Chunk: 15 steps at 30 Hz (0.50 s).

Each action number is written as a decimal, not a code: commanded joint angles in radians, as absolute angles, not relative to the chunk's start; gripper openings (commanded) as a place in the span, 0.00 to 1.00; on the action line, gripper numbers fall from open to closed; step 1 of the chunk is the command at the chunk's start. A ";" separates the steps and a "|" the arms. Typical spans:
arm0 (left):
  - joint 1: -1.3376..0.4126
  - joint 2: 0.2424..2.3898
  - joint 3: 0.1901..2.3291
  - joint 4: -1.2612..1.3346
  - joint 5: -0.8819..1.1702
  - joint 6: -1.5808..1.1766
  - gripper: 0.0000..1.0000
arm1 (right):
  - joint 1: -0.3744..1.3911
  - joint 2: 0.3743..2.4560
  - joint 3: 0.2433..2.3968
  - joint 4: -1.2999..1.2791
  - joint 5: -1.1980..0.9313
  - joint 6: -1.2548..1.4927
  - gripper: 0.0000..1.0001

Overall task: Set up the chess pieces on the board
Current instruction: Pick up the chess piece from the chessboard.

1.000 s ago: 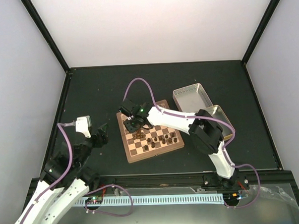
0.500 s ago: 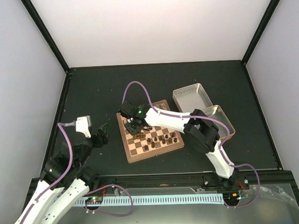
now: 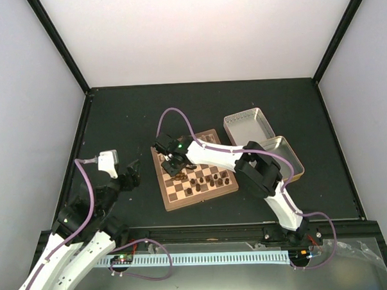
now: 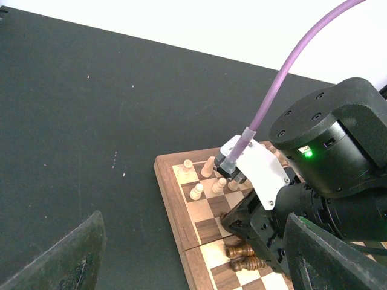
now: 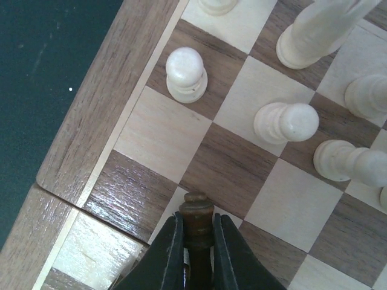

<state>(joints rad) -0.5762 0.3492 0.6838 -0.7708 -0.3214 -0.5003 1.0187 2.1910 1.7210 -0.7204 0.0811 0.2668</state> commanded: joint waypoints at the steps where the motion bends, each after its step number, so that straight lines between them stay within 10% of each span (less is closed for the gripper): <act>1: -0.570 0.361 0.687 -0.769 -0.324 -0.498 0.82 | 1.015 2.211 1.729 -0.715 0.076 0.238 0.07; 15: -0.570 0.369 0.685 -0.767 -0.319 -0.502 0.83 | 1.015 2.009 1.562 -0.503 0.031 0.230 0.04</act>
